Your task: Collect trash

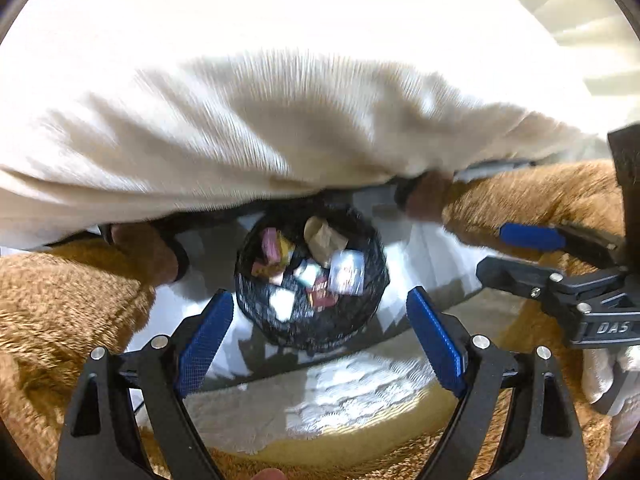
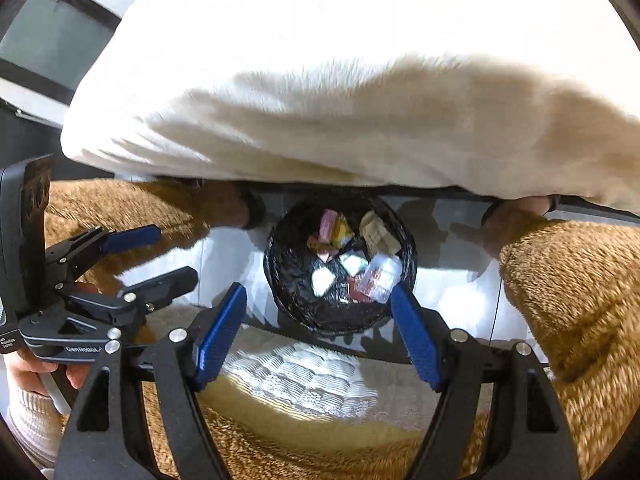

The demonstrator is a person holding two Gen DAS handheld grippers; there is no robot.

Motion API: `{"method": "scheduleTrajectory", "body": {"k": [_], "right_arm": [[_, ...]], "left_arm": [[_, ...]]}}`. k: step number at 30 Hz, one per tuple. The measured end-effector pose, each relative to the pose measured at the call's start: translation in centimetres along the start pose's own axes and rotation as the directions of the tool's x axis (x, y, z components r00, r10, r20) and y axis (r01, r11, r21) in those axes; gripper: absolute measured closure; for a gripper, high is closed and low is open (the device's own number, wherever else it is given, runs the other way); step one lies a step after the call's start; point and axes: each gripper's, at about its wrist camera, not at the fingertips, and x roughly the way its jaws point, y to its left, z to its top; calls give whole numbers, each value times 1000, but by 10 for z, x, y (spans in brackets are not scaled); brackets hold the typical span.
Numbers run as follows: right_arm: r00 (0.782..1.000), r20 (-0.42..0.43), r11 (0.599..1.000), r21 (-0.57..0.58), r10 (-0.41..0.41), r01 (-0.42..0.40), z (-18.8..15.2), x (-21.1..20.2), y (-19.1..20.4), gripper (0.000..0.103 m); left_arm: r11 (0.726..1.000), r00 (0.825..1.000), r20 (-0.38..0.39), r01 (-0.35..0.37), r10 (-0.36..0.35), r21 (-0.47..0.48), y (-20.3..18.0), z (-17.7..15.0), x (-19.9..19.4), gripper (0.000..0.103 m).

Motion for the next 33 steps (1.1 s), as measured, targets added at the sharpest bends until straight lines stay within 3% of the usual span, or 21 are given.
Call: {"method": "scheduleTrajectory", "body": {"k": [4, 7, 13, 17, 21, 24, 27, 29, 33], "right_arm": [[1000, 20, 1000, -13, 8, -8, -1, -10, 8, 29], [998, 65, 999, -31, 21, -19, 1, -24, 16, 29], [984, 179, 997, -80, 22, -7, 8, -61, 27, 29], [964, 265, 994, -106, 18, 10, 16, -83, 29, 29], [923, 386, 993, -115, 10, 38, 27, -109, 22, 29], [882, 471, 990, -130, 9, 60, 37, -129, 16, 29], [838, 546, 985, -149, 7, 89, 44, -147, 14, 29], [804, 595, 977, -171, -1, 127, 47, -158, 14, 29], [751, 660, 963, -192, -16, 189, 55, -172, 15, 29]], "left_arm": [[1000, 995, 103, 13, -13, -1, 2, 0, -27, 16], [1000, 981, 193, 10, -10, 1, 3, 2, -49, 16], [998, 943, 332, -40, 24, 41, 4, 11, -91, 16], [994, 906, 420, -86, 48, 71, 4, 21, -120, 16], [984, 864, 501, -131, 55, 118, 0, 31, -144, 16], [978, 839, 542, -154, 53, 143, -2, 37, -155, 16], [975, 800, 598, -173, 57, 139, 3, 41, -163, 16], [976, 773, 632, -174, 54, 128, 8, 45, -168, 16], [983, 740, 673, -133, 14, 125, 14, 52, -177, 10]]}}
